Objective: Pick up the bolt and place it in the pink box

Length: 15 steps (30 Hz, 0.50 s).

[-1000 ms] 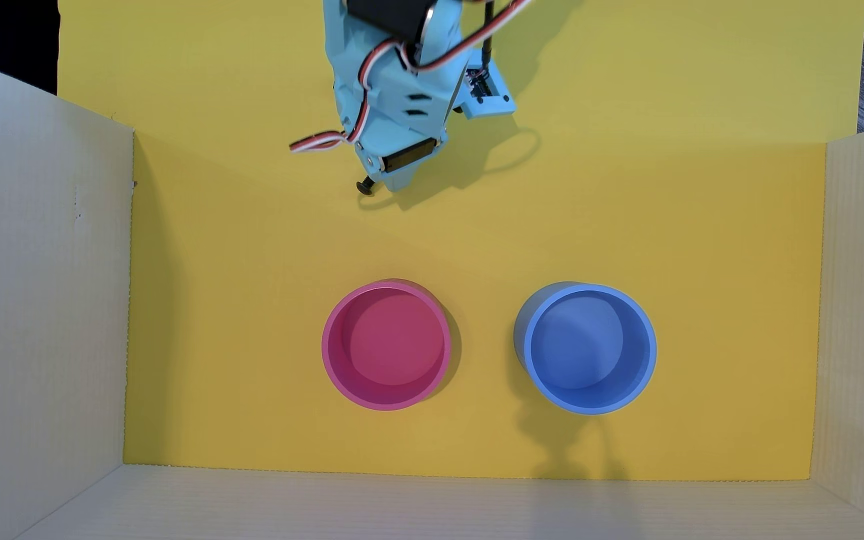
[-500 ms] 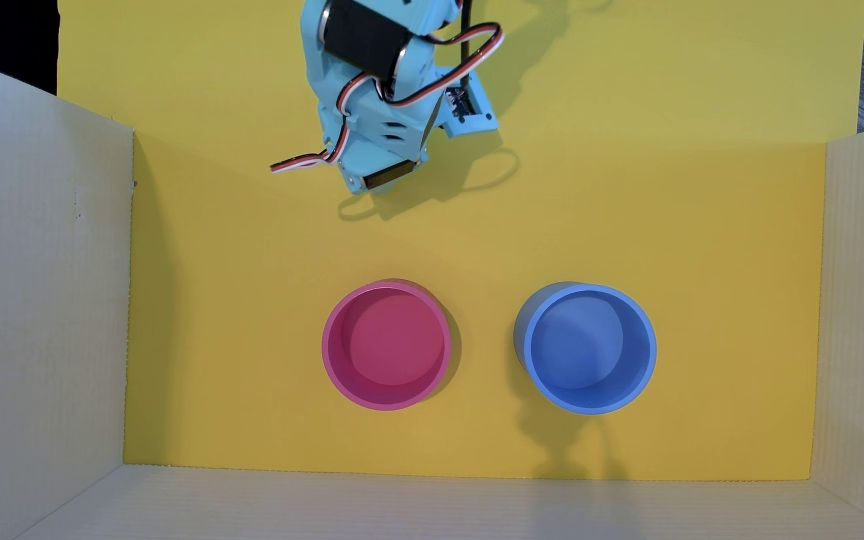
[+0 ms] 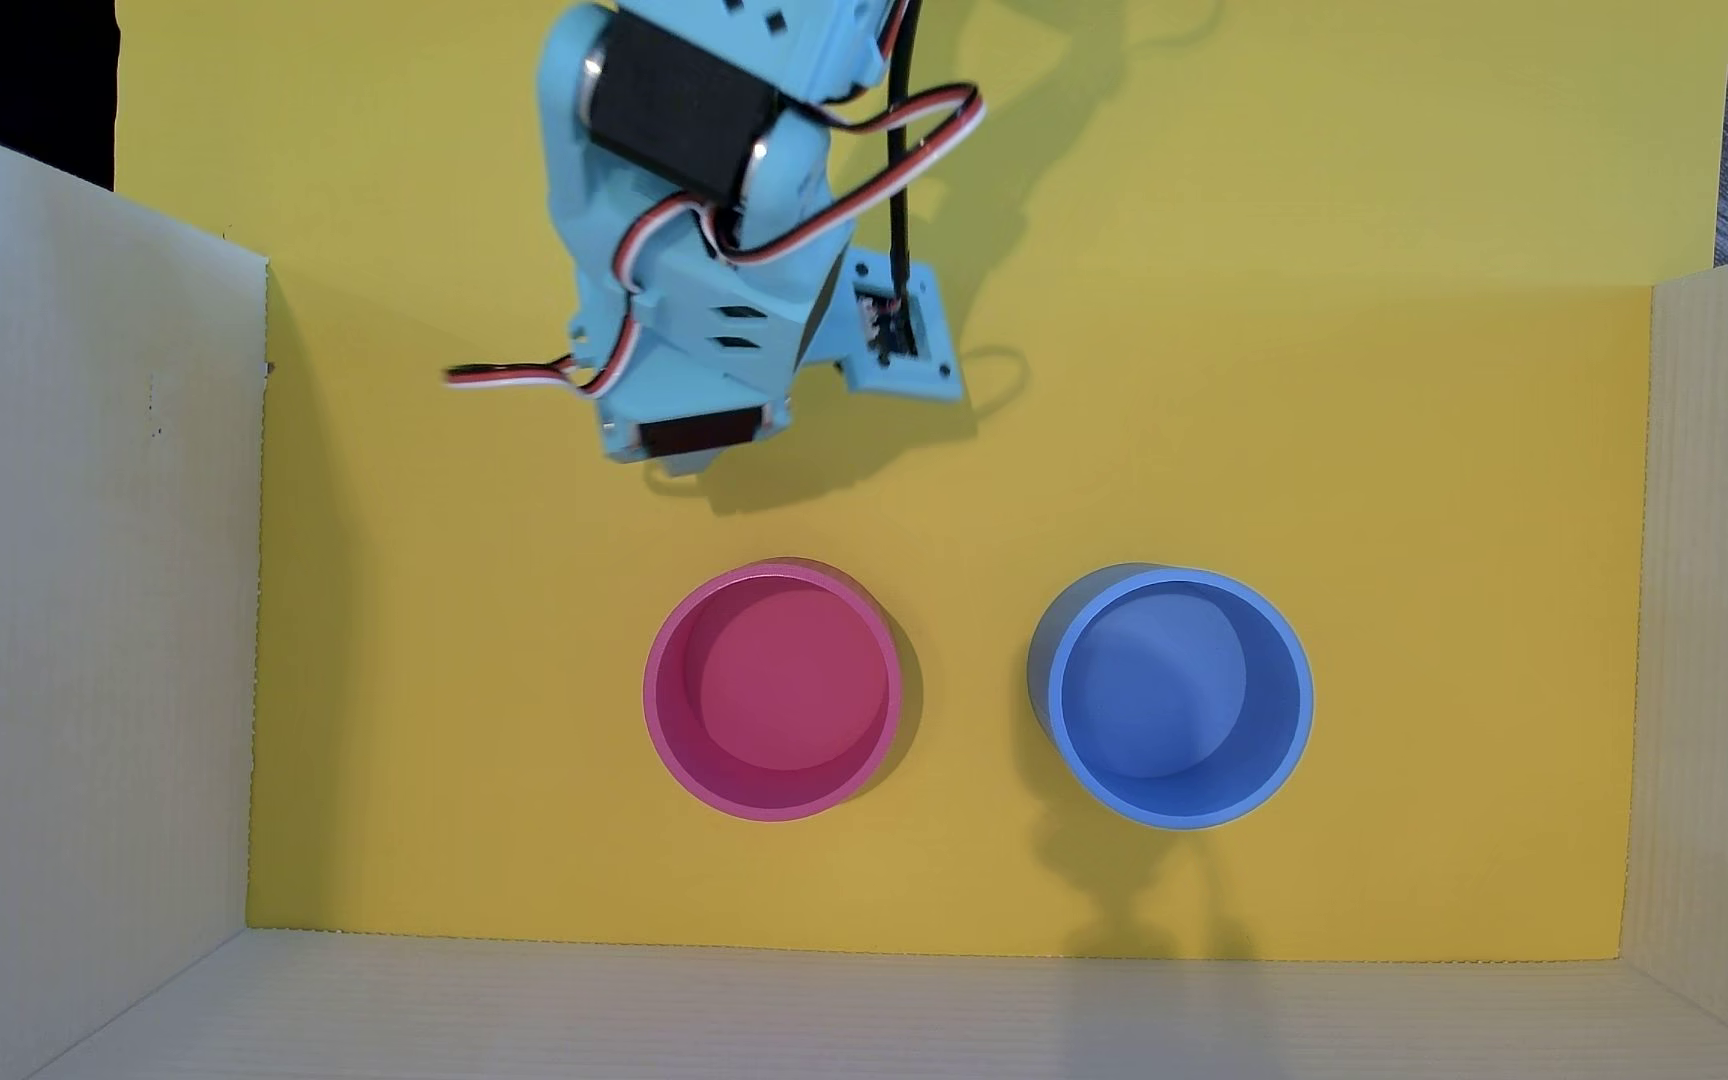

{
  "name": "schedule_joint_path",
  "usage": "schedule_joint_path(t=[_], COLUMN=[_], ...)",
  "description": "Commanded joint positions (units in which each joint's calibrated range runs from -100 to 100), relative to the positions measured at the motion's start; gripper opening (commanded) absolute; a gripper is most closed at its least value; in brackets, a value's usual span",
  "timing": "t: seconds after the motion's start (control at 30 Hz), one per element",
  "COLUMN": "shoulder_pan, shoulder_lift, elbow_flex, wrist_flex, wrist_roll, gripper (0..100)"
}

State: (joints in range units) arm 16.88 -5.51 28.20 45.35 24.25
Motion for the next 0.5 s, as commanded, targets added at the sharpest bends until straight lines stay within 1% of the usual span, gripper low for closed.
schedule_joint_path(t=[0.0,0.23,0.47], shoulder_pan=[-0.3,-2.6,-7.2], shoulder_lift=[-5.6,-6.2,1.2], elbow_flex=[-8.2,-15.4,-25.1], wrist_flex=[3.2,2.9,3.5], wrist_roll=[-3.4,-8.5,-12.0], gripper=[1,1,1])
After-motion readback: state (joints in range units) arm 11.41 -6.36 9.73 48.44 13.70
